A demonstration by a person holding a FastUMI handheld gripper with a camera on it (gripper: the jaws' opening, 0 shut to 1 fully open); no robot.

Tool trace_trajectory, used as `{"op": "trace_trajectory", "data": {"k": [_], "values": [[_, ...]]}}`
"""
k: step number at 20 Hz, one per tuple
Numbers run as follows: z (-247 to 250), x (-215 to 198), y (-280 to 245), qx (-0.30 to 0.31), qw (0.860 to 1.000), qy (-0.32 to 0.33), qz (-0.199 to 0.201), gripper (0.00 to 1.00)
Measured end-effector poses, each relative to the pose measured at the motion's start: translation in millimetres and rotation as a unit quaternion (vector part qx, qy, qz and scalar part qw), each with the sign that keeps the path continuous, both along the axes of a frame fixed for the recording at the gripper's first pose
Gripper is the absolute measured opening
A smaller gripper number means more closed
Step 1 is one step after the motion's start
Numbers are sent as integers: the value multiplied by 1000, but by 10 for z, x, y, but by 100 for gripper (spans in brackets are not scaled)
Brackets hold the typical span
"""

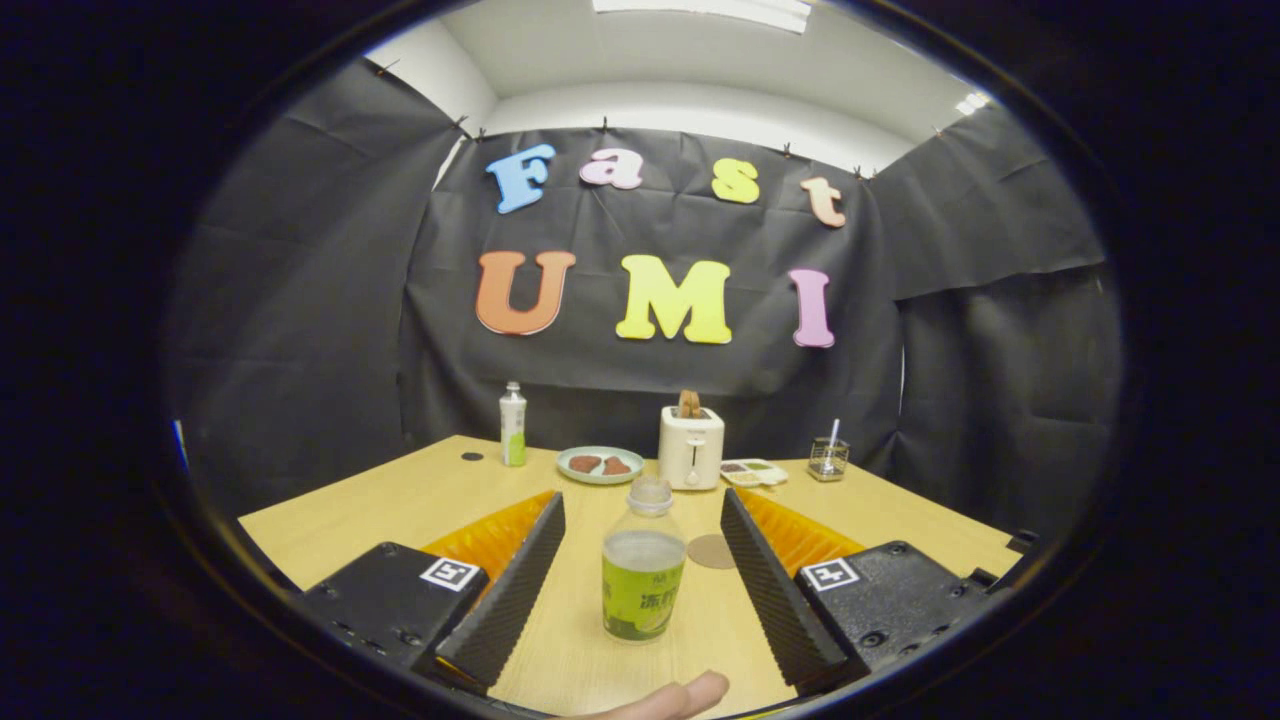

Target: Take the bottle from table, then pour the juice into the cup, finally place the bottle on the coaster

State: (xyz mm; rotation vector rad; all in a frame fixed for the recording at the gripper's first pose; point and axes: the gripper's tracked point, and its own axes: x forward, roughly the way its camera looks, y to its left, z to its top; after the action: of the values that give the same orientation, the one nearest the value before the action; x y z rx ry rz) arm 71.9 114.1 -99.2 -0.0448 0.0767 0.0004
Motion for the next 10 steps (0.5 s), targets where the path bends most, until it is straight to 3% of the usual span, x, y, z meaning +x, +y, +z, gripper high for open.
{"op": "trace_trajectory", "data": {"k": [10], "values": [[-590, 376, -109, 4, 999, 24, -48, 100]]}}
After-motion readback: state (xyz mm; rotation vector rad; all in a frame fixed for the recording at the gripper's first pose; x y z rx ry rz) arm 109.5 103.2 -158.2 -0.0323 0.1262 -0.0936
